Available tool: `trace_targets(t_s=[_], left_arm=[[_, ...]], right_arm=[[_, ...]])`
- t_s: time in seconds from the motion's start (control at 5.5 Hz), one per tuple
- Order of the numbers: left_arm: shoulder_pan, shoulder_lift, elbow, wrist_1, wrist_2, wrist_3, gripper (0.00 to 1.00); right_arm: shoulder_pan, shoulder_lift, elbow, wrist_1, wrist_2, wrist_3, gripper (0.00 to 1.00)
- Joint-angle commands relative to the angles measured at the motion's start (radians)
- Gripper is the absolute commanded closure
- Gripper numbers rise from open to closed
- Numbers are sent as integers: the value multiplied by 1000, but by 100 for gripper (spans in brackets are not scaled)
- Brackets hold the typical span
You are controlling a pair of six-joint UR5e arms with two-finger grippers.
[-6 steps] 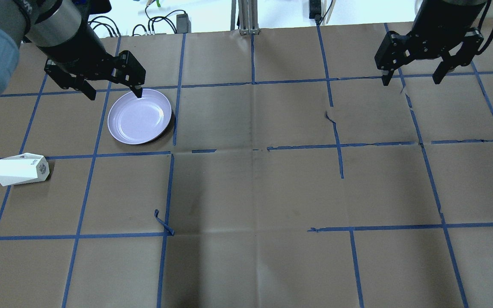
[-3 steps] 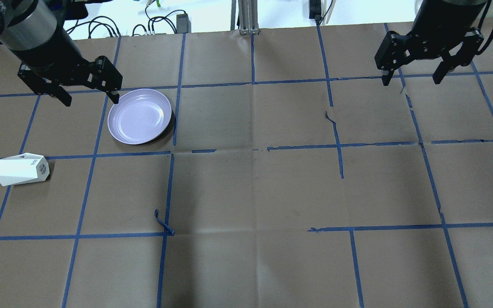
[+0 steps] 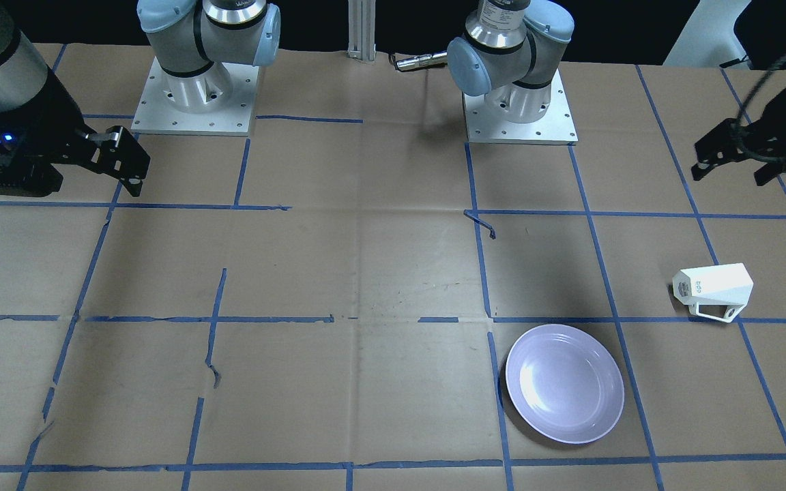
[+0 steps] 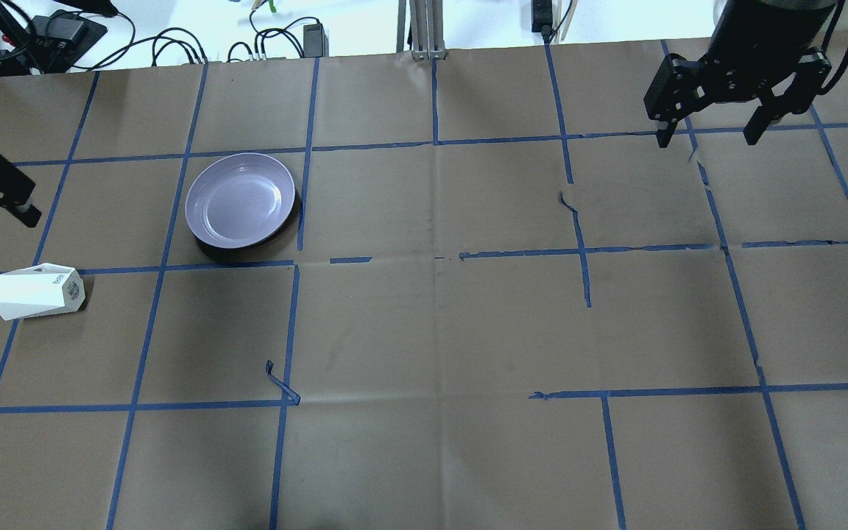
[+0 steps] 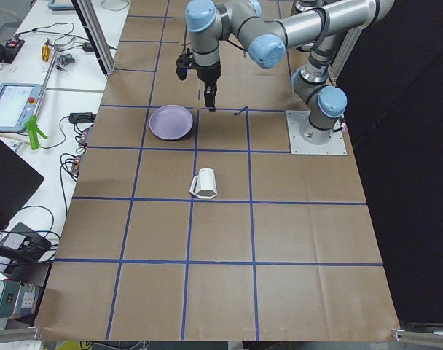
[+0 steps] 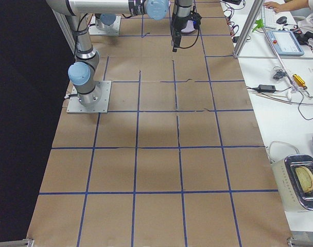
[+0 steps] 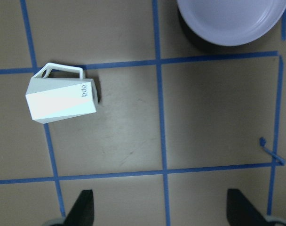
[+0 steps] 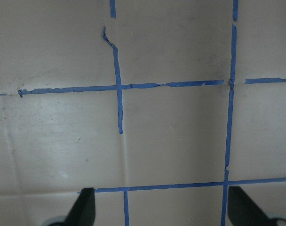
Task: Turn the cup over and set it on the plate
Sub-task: 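Move the left gripper from above the plate toward the white cup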
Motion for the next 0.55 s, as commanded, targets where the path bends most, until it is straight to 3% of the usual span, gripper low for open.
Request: trace_targets(t_s=[0.0, 0.18, 0.36], left_arm=[[186, -122, 32, 50, -84, 128, 1], [254, -202, 32, 132, -166, 157, 2], [300, -277, 33, 138, -223, 187, 2]], right_arm=[[0, 0, 0, 0, 0, 0, 0], [0, 0, 0, 0, 0, 0, 0], [0, 0, 0, 0, 0, 0, 0]])
